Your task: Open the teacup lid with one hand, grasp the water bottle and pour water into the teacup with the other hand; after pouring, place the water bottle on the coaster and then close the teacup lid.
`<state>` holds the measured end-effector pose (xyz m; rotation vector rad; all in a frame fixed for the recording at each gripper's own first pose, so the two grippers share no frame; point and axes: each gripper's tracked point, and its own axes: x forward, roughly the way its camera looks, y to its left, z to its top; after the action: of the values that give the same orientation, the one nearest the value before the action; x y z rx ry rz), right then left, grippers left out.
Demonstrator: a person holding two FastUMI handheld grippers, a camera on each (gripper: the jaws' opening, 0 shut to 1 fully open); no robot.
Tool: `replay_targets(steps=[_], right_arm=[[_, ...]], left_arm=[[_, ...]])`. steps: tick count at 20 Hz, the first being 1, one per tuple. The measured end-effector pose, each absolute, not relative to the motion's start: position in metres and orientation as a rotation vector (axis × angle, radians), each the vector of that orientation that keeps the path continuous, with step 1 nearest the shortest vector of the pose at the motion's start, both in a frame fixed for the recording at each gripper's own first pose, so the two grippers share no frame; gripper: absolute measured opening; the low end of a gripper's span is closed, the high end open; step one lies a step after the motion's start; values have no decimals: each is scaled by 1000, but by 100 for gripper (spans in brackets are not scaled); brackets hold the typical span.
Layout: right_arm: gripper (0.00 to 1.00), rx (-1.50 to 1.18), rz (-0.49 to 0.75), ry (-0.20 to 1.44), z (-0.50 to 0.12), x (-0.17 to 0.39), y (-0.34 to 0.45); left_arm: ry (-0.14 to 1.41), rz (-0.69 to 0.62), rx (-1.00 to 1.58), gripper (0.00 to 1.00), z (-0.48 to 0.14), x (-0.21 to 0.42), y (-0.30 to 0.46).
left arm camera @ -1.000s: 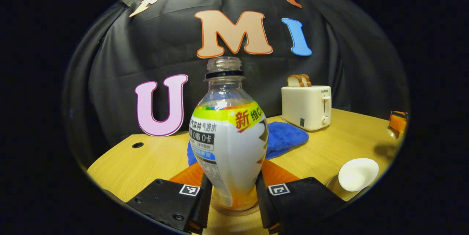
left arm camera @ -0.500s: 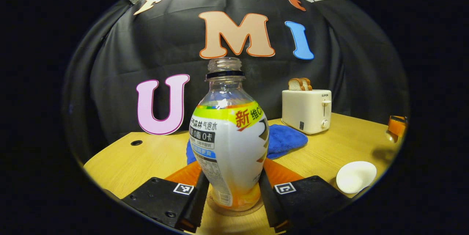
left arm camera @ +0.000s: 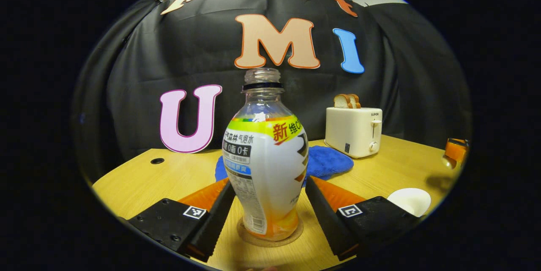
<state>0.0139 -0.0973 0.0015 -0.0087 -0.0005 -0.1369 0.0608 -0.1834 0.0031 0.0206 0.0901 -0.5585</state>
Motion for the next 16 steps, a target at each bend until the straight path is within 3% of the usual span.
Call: replay_targets(steps=[8,16], right_arm=[[33,-9,-127,-2,2,14,-95],[33,-6,-62,0,0,19,-71]], left_arm=[[-13,-564,-8,96,19,18,-164],[-19,-399,-6,96,20,-14,-88]])
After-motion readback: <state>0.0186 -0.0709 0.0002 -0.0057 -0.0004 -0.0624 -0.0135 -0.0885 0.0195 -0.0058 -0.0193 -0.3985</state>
